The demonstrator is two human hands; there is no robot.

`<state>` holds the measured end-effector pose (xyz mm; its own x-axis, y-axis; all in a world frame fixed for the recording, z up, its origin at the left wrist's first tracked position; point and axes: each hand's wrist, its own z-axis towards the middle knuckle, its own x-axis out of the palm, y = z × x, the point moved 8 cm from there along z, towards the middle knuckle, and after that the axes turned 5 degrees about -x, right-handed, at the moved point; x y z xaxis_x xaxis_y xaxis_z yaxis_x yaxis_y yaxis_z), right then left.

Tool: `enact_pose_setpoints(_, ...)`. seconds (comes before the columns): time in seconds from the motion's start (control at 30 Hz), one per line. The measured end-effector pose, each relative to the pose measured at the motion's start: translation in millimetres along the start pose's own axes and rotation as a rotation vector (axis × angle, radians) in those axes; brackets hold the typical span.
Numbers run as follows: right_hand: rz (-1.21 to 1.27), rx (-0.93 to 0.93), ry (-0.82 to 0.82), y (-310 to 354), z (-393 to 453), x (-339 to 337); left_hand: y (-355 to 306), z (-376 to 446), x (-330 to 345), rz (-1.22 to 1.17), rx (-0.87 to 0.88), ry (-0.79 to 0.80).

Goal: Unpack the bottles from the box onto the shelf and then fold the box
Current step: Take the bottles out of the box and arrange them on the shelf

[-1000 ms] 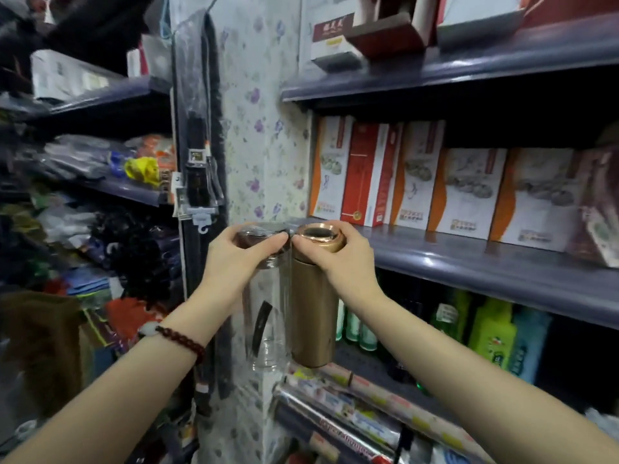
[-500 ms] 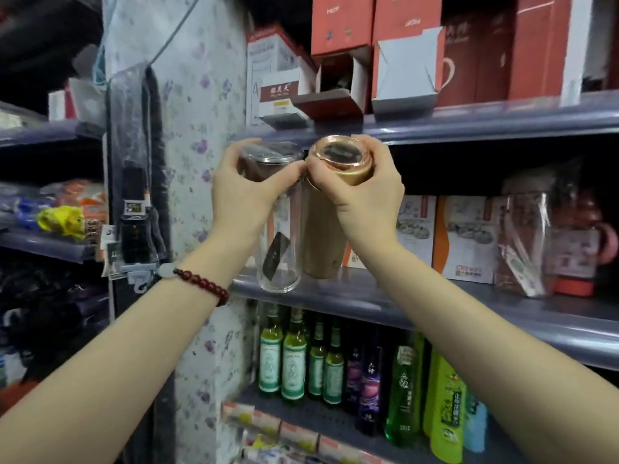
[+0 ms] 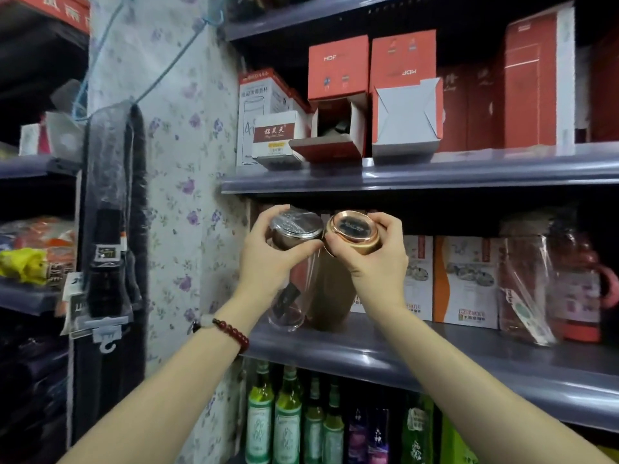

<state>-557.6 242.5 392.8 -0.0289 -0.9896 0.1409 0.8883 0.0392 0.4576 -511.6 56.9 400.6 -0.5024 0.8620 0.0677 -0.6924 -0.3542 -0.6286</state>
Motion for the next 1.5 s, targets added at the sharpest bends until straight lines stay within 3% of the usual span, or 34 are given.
enact_pose_setpoints(0.57,-0.074,0.286,0.114,-48.5,42.1,44.1,58.4,65.5,1.6,0.021,-0.242,0.041)
enact_pose_setpoints(0.7,-0.142,0.384,0.244,-73.8,39.6,62.2,84.2,67.9,1.7,-0.045,-0.432,0.05)
enact_pose_setpoints(0.8,-0.154,0.398,0.232,-90.0,35.3,60.9,94.5,67.4,10.9,-0.144,-0.526,0.094)
enact_pose_setpoints(1.17,-0.104,0.347,0.146,-96.0,31.5,62.7,103.0,78.8,7.5,-0.073,-0.409,-0.027)
enact_pose_setpoints(1.37,-0.229,0.338,0.244,-92.7,24.6,63.0,90.2,70.1,10.0,0.063,-0.397,0.034)
enact_pose_setpoints(1.5,-0.428,0.299,0.357,-87.8,7.5,56.2,83.5,47.1,0.5,0.295,-0.343,0.1)
